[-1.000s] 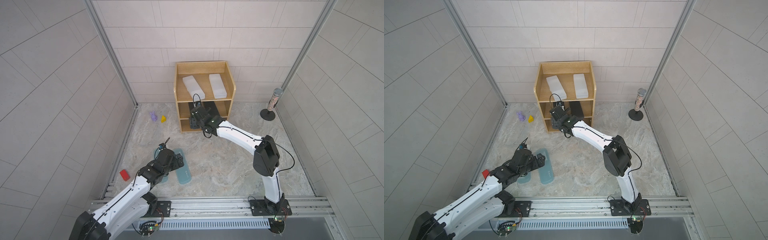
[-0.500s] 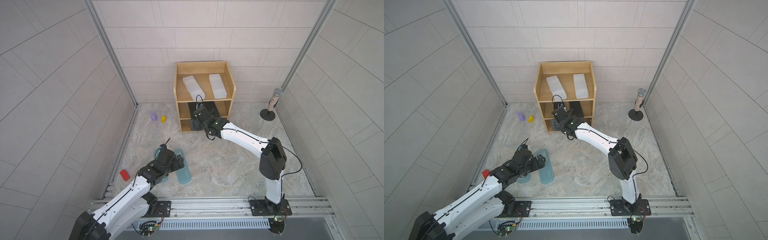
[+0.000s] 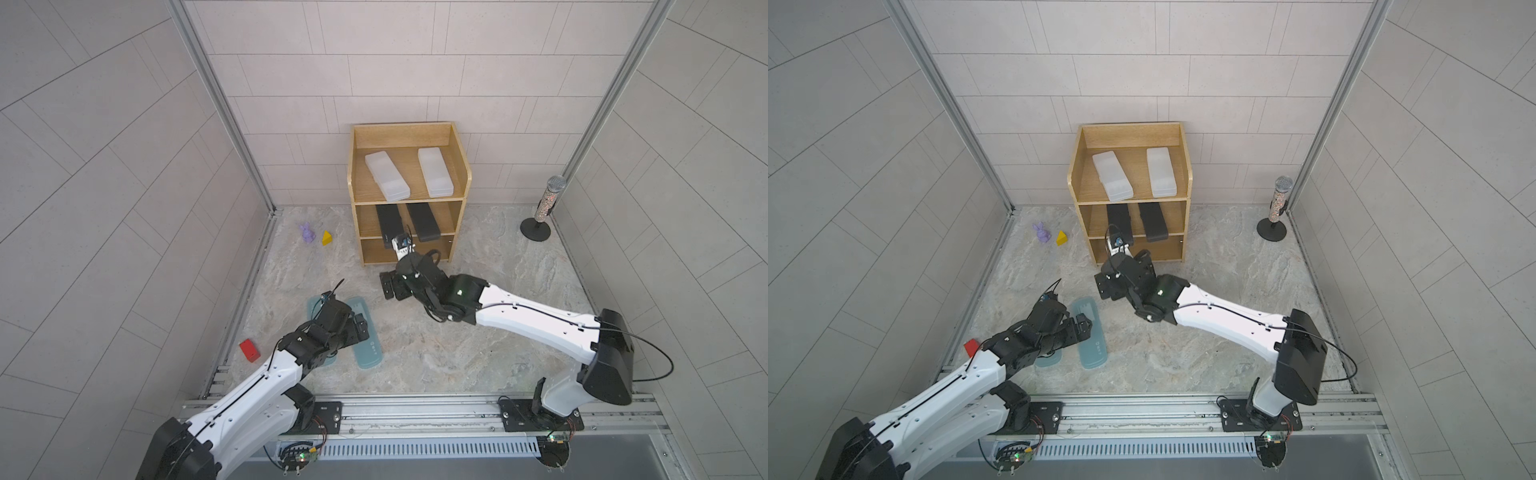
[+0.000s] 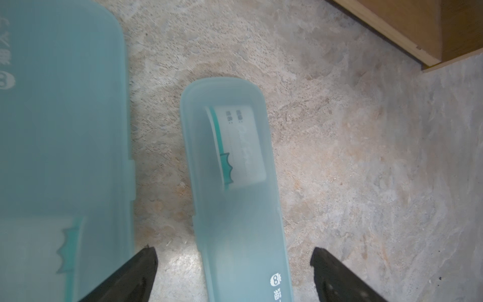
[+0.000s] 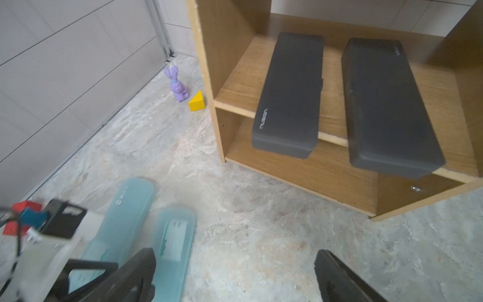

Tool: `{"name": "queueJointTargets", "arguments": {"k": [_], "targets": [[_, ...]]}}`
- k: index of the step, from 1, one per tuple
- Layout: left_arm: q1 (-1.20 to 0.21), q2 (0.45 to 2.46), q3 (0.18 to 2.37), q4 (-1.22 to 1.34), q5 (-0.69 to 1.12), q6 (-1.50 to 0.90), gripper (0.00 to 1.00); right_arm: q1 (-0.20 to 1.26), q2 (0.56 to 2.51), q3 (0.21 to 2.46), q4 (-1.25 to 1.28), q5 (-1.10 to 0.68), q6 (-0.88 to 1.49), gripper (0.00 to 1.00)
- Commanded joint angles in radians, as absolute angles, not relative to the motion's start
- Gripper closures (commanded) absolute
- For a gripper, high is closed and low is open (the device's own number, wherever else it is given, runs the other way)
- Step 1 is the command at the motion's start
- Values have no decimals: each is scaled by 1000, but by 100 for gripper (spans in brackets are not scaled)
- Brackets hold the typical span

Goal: Place the pencil cases on the shelf according to color
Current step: Place the pencil case on the shelf, then move the pencil case to the center of the board.

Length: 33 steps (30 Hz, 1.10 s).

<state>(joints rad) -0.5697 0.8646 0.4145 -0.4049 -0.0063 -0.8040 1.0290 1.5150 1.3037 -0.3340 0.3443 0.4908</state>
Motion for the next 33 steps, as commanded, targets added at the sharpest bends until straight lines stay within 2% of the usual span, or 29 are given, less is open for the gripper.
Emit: {"name": "queueJointTargets", "arguments": {"k": [1, 13, 19, 28, 33], "targets": [[-612, 895, 438, -412, -58, -829, 0, 1058, 1393, 1208, -331, 413, 544, 0], [-730, 1166, 467, -223, -130, -874, 0, 1131, 844, 751, -501, 440, 716, 0], [-848, 1349, 565, -136, -134, -895, 0, 1131, 627, 647, -595, 453, 741, 0], [-989, 1594, 833, -98, -156, -899, 0, 1131, 574, 638, -677, 474, 757, 0], [-974, 1493, 809, -185, -303, -889, 0, 1130, 649, 656, -687, 483, 786, 0]]}}
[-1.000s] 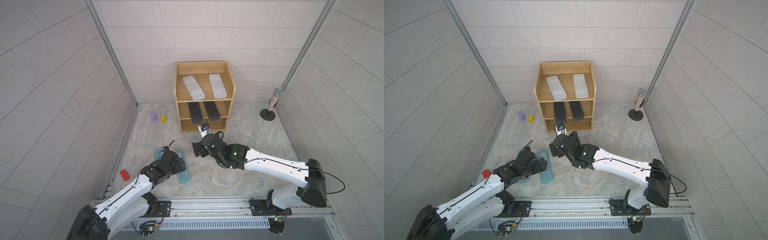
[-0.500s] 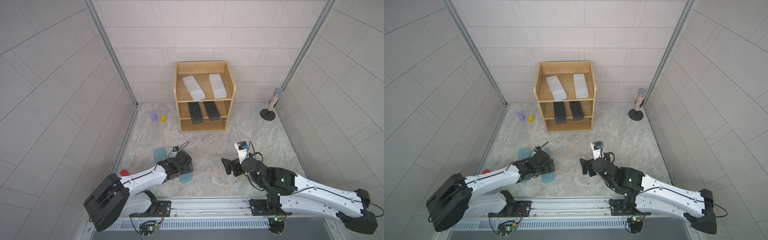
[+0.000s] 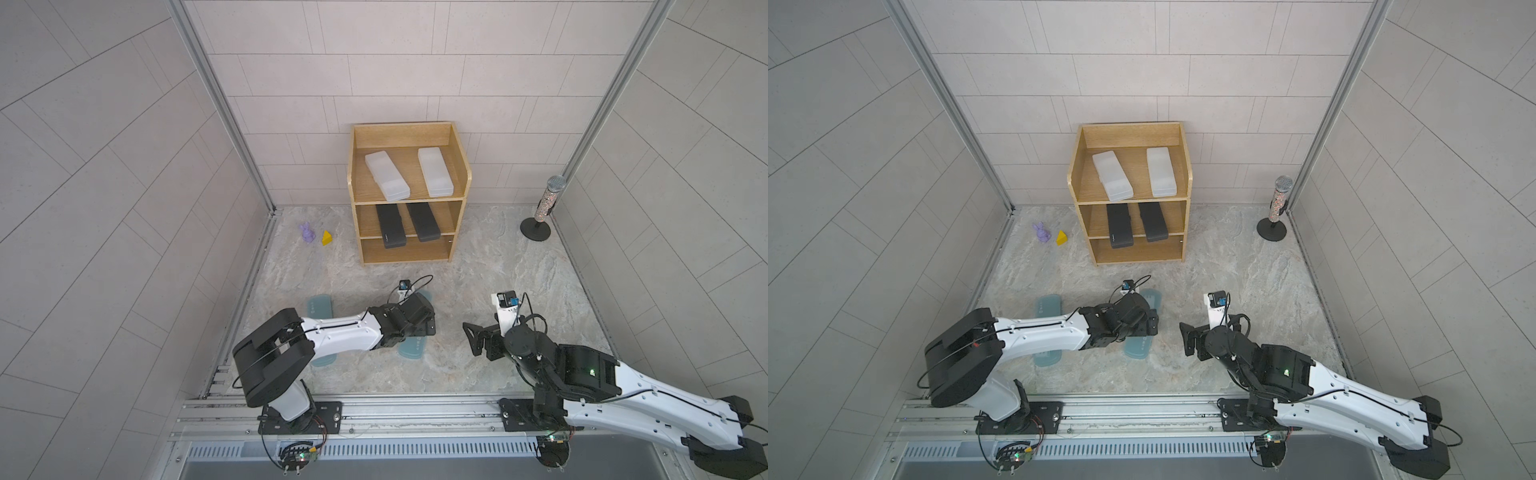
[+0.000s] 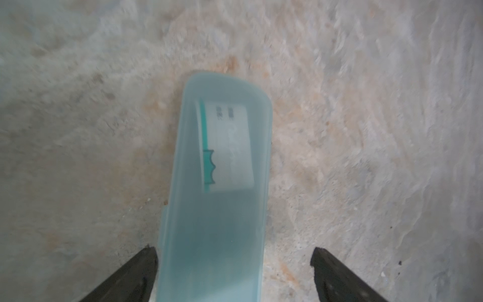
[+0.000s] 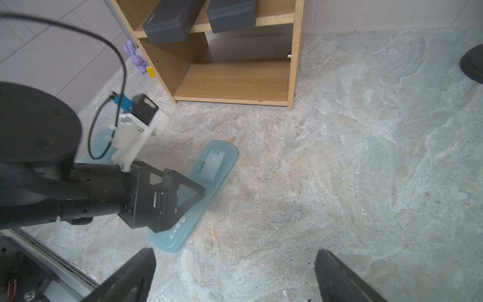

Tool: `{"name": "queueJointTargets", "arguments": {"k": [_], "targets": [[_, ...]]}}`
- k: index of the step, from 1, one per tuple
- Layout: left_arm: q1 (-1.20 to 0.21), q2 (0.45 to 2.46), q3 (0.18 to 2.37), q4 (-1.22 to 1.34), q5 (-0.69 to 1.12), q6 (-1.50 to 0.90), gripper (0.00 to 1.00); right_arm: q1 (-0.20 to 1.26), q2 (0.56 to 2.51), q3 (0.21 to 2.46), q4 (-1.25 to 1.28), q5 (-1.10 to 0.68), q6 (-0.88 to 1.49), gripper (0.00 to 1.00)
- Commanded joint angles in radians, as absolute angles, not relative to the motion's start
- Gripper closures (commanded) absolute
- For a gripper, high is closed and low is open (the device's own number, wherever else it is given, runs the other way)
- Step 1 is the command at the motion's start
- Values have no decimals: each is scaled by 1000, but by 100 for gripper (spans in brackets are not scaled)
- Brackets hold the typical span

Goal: Place the pencil cases on the shelf according to color
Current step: Move the pencil case to the center of the board.

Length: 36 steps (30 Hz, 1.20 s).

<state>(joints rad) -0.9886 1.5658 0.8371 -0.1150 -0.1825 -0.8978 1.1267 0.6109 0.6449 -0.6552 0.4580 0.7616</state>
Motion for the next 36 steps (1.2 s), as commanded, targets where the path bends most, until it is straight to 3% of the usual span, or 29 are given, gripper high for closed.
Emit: {"name": "queueJointTargets", "arguments": {"k": [1, 9, 12, 17, 20, 36], "targets": [[-956, 1451, 783, -207, -318, -888, 0, 1131, 673, 659, -682, 483, 790, 0], [-763, 1042, 640, -694, -500, -891, 0, 1128, 900, 654, -473, 412, 752, 0], [-681, 949, 584, -765, -521, -903, 0, 1126, 1002, 676, -412, 382, 737, 0], [-458, 869, 429, -680, -332, -866, 0, 1124, 1142, 720, -329, 332, 706, 0], [-413, 818, 387, -650, -286, -874, 0, 1117, 1191, 748, -327, 306, 676, 0], [-399, 1099, 380, -375, 30, -806, 0, 1075, 1234, 719, -351, 307, 789, 0]]}}
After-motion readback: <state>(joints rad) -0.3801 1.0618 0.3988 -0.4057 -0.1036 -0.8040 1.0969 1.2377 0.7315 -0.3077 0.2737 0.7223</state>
